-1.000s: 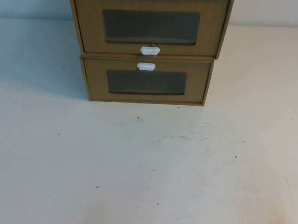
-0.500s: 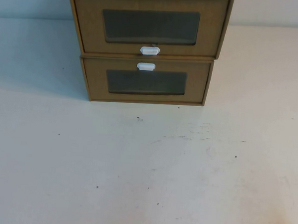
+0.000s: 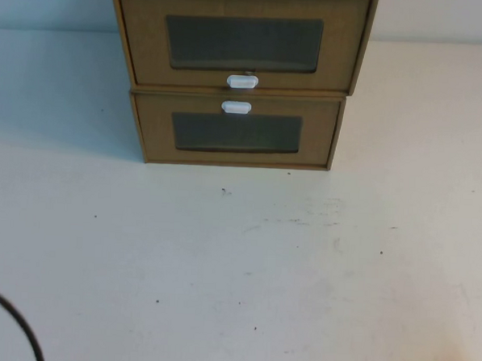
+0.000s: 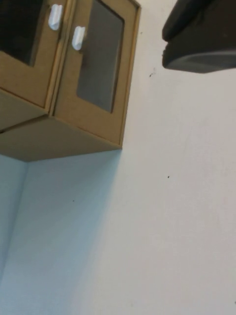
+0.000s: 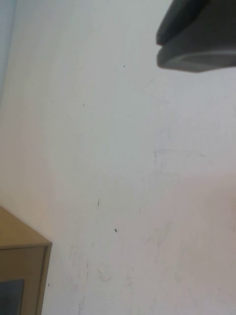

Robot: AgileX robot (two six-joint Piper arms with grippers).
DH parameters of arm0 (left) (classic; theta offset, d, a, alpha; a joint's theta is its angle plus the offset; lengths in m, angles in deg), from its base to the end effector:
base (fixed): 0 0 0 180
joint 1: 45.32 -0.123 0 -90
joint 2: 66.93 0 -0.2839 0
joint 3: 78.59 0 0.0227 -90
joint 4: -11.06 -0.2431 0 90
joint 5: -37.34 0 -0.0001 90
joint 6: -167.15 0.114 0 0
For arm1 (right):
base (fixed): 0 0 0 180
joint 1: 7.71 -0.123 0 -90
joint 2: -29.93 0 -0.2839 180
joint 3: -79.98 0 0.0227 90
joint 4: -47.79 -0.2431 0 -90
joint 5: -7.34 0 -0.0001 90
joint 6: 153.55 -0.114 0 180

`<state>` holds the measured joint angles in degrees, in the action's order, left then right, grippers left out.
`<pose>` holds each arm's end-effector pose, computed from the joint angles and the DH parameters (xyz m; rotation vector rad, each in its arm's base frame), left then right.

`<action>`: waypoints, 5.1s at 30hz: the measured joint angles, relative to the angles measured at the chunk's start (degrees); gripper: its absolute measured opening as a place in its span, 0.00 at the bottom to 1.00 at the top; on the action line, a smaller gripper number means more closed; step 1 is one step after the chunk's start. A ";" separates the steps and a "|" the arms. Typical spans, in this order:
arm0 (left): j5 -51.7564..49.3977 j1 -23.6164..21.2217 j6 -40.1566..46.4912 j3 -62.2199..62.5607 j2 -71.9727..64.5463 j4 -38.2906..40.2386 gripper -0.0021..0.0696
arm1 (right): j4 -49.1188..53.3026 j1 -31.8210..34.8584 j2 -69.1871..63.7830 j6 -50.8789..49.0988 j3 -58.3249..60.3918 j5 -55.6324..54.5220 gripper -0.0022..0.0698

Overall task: Open the shoe box
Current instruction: 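Pull the top drawer of the cardboard box fully open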

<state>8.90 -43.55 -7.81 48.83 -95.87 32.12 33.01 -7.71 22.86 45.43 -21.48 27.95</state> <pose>0.0946 -0.0225 0.2833 -0.0791 1.8990 -0.3460 0.0682 0.0103 0.1686 -0.1448 1.8362 0.0205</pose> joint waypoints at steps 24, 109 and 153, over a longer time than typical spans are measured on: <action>-31.70 5.62 29.01 91.38 -74.09 19.05 0.02 | 0.00 0.00 0.00 0.00 0.00 0.00 0.01; -43.32 12.63 22.71 130.26 -109.74 16.19 0.02 | -49.13 0.00 0.04 0.00 -0.66 -15.44 0.01; -43.32 12.63 22.38 130.26 -109.74 15.91 0.02 | 44.17 -50.10 -88.88 -27.43 -71.69 21.77 0.01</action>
<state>-34.42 -30.92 14.57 179.09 -205.61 48.03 77.18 -57.82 -66.02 18.01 -93.17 49.72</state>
